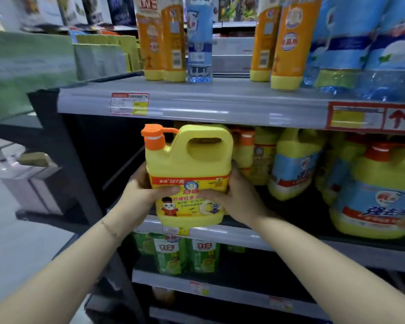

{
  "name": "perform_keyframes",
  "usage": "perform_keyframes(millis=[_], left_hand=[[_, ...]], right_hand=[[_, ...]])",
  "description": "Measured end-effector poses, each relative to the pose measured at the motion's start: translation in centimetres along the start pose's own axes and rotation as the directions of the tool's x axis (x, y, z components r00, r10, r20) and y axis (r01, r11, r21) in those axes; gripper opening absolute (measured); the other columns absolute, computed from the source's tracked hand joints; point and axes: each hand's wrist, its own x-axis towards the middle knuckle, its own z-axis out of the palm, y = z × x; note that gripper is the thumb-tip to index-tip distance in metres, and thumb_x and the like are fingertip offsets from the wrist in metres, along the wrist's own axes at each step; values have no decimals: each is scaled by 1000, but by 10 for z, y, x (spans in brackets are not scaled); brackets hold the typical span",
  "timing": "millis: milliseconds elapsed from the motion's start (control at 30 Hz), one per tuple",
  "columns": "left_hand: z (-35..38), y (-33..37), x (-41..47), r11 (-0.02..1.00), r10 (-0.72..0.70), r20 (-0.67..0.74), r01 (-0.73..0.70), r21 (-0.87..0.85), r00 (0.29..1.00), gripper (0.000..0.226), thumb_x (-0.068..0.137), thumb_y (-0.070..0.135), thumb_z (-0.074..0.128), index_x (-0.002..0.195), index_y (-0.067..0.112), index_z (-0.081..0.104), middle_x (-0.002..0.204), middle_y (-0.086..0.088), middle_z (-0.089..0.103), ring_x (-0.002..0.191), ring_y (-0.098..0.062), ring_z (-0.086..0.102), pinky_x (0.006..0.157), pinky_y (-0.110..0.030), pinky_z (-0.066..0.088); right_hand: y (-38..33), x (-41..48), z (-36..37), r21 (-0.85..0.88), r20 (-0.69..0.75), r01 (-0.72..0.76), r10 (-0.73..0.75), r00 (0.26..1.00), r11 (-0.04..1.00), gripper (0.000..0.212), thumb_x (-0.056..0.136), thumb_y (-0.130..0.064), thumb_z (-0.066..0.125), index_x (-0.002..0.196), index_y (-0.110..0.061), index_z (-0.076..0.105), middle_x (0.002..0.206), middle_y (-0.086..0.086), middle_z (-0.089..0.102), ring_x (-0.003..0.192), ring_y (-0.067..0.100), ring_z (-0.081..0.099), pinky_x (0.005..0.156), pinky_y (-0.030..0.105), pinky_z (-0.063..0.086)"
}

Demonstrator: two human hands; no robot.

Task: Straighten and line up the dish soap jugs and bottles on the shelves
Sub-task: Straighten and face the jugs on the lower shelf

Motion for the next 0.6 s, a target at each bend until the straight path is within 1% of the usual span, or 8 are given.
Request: perform_keyframes(millis=[67, 133, 233, 333, 400, 467, 533, 600], left_hand=[[-20, -1, 2, 1000, -2, -7, 2, 3, 1000, 87, 38, 32, 96, 116, 21, 59, 109, -9, 72, 98, -31, 70, 71, -43, 58], [-41, -2, 4, 1000, 5, -3, -5, 11, 1000, 86, 38, 33, 96, 115, 19, 60, 108, -9, 72, 98, -30, 70, 72, -43, 58], [-73, -6, 10, 999, 33, -15, -33, 2, 999, 81, 46, 22, 90, 120, 13, 58, 110, -10, 72, 102, -29, 69, 78, -39, 58], [-100, -14, 19, 998, 39, -27, -41, -44, 999, 96, 44, 29, 96, 127, 5, 53, 116, -14, 69, 108, -31, 66, 83, -40, 56], [-112, -19, 27, 998, 24, -24, -25, -60, 999, 99, 44, 32, 97, 128, 4, 51, 119, -17, 66, 110, -34, 64, 87, -44, 55], [-121, -20, 37, 996, 8, -8, -9, -85, 1000, 95, 45, 30, 97, 126, 8, 53, 117, -15, 67, 109, -33, 64, 85, -43, 55], [-127, -21, 48, 994, -12, 23, 14, -104, 1000, 91, 48, 26, 95, 127, 9, 53, 119, -16, 66, 110, -33, 64, 83, -41, 56], [-130, -25, 58, 993, -33, 56, 39, -112, 998, 91, 54, 20, 93, 133, 7, 48, 125, -21, 62, 114, -37, 61, 85, -45, 55]], right_hand=[[-6, 7, 19, -17, -1, 15, -15, 1000, 1000, 75, 67, -55, 76, 127, -36, 35, 118, -15, 60, 105, 4, 59, 90, 35, 52], [-13, 15, 39, -53, -12, 40, -41, 999, 998, 79, 69, -55, 75, 132, -29, 35, 119, -12, 60, 105, 7, 58, 91, 34, 51], [-22, 26, 66, -124, -22, 84, -87, 996, 989, 83, 71, -56, 73, 135, -19, 34, 121, -5, 61, 107, 13, 60, 90, 35, 51], [-31, 37, 91, -209, -46, 88, -99, 994, 974, 83, 74, -57, 69, 134, -13, 34, 115, -1, 62, 100, 18, 63, 83, 35, 53], [-35, 43, 104, -258, -80, 67, -90, 993, 964, 78, 74, -58, 68, 127, -10, 37, 110, 3, 64, 95, 22, 64, 79, 38, 53], [-38, 51, 115, -287, -102, 27, -59, 993, 957, 72, 76, -58, 67, 120, -9, 38, 104, 3, 63, 90, 24, 64, 74, 39, 54], [-39, 59, 122, -297, -114, -25, -10, 993, 955, 69, 78, -57, 66, 118, -9, 37, 103, 3, 63, 88, 23, 64, 73, 38, 54], [-37, 65, 129, -329, -146, -67, 19, 989, 942, 67, 81, -54, 64, 120, -8, 37, 102, 5, 64, 89, 24, 65, 71, 34, 53]])
